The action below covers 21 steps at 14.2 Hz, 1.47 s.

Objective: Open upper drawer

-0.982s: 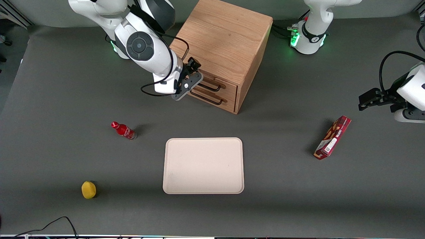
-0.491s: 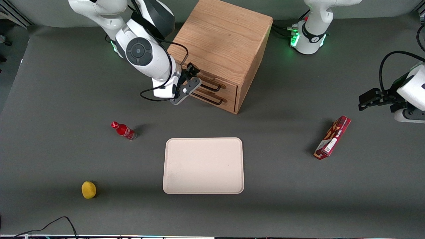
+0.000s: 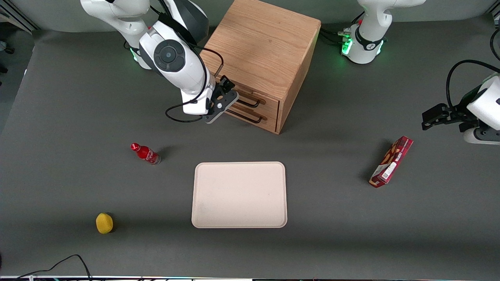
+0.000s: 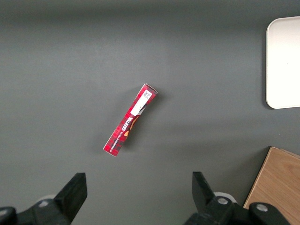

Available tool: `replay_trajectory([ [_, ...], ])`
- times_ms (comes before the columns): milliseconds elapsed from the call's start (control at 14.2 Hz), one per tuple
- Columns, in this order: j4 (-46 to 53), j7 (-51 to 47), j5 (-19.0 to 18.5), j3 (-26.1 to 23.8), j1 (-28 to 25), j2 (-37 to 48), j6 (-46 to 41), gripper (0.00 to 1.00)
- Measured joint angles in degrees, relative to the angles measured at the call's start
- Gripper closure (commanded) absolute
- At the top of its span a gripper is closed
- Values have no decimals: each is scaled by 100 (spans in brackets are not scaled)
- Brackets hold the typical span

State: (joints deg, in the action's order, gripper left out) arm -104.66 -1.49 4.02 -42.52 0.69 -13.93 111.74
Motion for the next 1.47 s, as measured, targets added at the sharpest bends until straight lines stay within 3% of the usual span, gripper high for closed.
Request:
replay_trajectory([
  [1053, -74, -10, -28, -98, -41, -348, 419, 0],
  [1474, 32, -41, -652, -78, -23, -633, 533, 0],
])
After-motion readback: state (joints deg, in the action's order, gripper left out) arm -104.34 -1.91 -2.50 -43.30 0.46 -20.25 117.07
